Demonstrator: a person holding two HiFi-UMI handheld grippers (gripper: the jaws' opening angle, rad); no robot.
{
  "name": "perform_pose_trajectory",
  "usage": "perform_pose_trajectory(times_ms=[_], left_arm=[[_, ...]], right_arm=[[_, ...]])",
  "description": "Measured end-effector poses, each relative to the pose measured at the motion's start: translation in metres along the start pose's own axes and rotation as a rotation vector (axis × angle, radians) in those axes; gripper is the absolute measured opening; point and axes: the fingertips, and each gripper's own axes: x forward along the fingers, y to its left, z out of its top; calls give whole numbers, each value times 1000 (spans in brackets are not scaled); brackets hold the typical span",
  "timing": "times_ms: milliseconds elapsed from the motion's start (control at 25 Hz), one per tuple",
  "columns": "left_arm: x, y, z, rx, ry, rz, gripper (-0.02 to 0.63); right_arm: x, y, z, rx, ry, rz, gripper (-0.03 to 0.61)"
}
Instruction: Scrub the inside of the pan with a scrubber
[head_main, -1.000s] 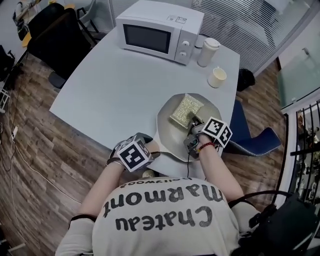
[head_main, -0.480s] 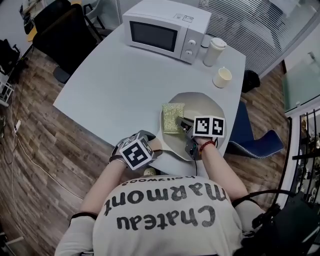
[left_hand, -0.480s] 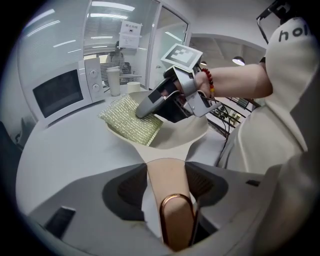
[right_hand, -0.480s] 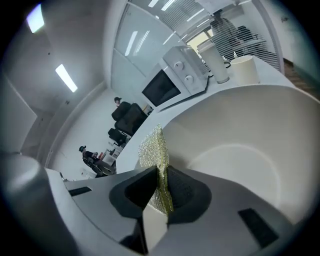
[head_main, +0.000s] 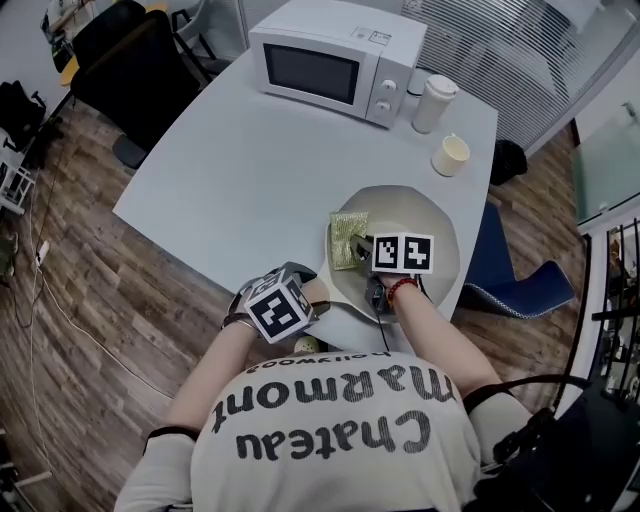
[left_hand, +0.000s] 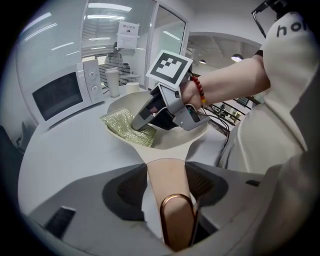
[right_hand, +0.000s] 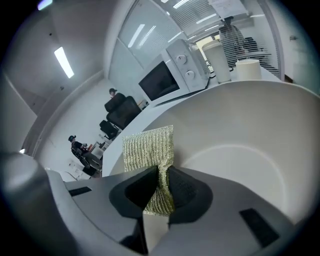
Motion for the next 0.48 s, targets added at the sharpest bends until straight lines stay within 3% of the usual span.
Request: perform_pose_trajectory(times_ms=[160, 480], left_arm=[[0, 1, 1, 5, -5, 1, 233], [1, 1, 1, 6, -2, -2, 235]], right_arm=[[8, -3, -1, 12, -15, -2, 60], [20, -27, -6, 8, 38, -135, 60]])
